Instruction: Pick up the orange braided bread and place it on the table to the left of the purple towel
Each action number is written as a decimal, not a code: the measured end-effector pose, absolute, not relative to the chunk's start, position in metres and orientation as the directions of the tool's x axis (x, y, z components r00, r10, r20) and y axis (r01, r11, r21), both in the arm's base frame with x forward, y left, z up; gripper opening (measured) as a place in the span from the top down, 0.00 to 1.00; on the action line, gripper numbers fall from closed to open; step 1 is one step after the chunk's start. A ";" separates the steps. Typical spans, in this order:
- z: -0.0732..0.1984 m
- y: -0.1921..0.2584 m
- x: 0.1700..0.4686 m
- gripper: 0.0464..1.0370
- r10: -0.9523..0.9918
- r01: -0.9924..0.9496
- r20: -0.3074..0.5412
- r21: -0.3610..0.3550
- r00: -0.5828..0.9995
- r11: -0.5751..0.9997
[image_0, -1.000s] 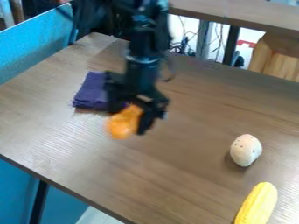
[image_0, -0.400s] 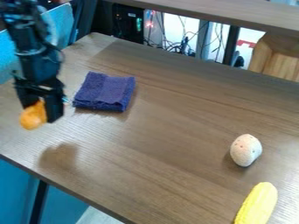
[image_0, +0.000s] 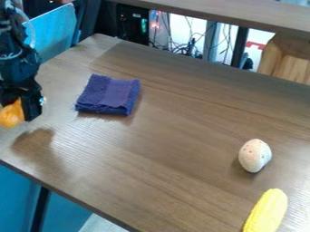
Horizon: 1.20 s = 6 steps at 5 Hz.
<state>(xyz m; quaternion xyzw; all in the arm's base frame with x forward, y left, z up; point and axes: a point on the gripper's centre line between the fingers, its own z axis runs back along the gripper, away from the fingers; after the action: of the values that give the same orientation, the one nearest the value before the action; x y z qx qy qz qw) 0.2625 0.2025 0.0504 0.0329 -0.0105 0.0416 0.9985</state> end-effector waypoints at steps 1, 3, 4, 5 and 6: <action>0.028 0.202 0.258 0.23 0.088 -0.087 -0.010 0.073 0.996 0.994; 0.020 0.184 0.269 0.15 0.098 -0.095 -0.031 0.079 0.995 0.992; 0.020 0.180 0.264 0.03 0.151 -0.148 -0.056 0.057 0.987 0.987; 0.032 0.165 0.265 0.04 0.176 -0.175 -0.016 0.027 0.984 0.984; 0.079 0.136 0.277 0.04 0.124 -0.126 0.084 0.018 0.989 0.992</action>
<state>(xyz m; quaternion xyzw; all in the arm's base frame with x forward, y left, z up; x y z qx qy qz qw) 0.2771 0.1355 0.0794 0.0119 -0.0416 0.0628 0.9971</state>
